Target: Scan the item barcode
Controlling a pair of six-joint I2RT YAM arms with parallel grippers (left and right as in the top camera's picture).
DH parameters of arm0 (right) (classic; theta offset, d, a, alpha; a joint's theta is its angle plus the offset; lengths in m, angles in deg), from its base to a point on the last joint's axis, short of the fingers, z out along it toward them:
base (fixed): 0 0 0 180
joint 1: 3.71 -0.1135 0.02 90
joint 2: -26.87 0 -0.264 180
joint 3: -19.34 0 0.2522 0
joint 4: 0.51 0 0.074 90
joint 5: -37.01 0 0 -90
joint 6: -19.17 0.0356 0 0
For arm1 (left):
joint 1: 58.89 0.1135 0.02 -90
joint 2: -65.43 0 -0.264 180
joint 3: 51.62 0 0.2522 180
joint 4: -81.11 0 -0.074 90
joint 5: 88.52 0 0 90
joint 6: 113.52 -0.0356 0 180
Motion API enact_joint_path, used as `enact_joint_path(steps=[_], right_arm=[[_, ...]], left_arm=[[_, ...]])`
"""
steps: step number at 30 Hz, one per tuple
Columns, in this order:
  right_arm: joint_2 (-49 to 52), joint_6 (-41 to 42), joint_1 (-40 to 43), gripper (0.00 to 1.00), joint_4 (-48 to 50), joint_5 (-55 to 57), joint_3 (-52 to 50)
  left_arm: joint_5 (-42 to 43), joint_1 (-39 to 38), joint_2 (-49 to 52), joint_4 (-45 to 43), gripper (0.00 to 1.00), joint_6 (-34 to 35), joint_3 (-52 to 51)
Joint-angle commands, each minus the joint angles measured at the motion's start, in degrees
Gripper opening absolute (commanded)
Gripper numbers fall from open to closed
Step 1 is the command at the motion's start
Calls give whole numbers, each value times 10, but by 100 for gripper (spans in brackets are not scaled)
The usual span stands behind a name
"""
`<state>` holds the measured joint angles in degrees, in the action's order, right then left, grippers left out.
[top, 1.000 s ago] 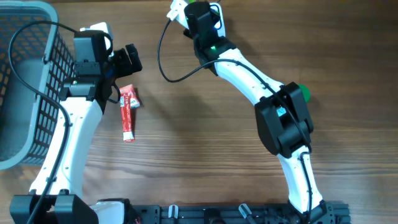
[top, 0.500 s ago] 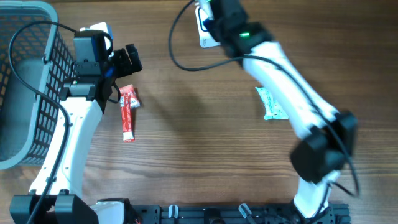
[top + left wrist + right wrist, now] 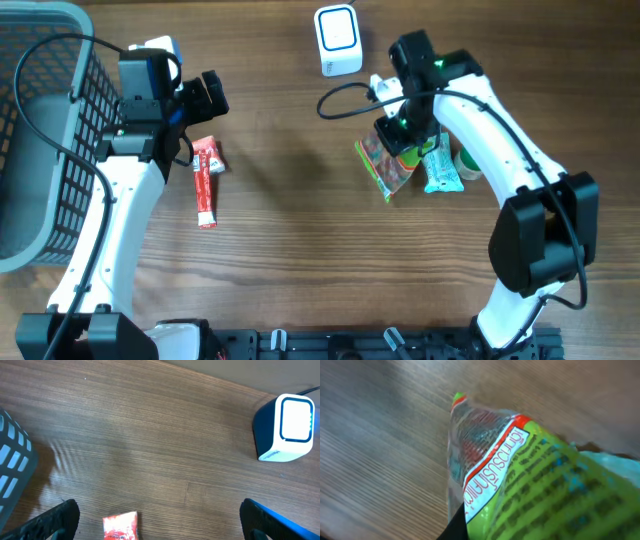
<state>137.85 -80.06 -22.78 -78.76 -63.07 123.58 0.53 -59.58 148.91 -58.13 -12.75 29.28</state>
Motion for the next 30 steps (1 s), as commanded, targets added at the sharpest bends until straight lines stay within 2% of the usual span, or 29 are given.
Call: enact_joint_path(steps=[1, 2, 3, 4, 5, 11, 16, 20, 30], right_arm=[[3, 28, -1, 38, 48, 10, -40], [3, 46, -1, 45, 57, 32, -48], [3, 64, -1, 61, 61, 58, -53], [3, 79, -1, 84, 65, 83, -57], [3, 93, -1, 100, 66, 107, -58], [1, 100, 14, 100, 79, 103, -48], [0, 101, 65, 100, 75, -29, -3], [1, 143, 89, 100, 87, -40, 2], [1, 143, 92, 100, 227, -40, 2]], left_arm=[[5, 2, 6, -2, 100, 0, 0], [5, 2, 6, -2, 100, 0, 0], [5, 2, 6, -2, 100, 0, 0], [5, 2, 6, -2, 100, 0, 0], [5, 2, 6, -2, 100, 0, 0], [5, 2, 6, -2, 100, 0, 0], [5, 2, 6, -2, 100, 0, 0], [5, 2, 6, -2, 100, 0, 0], [5, 2, 6, -2, 100, 0, 0]])
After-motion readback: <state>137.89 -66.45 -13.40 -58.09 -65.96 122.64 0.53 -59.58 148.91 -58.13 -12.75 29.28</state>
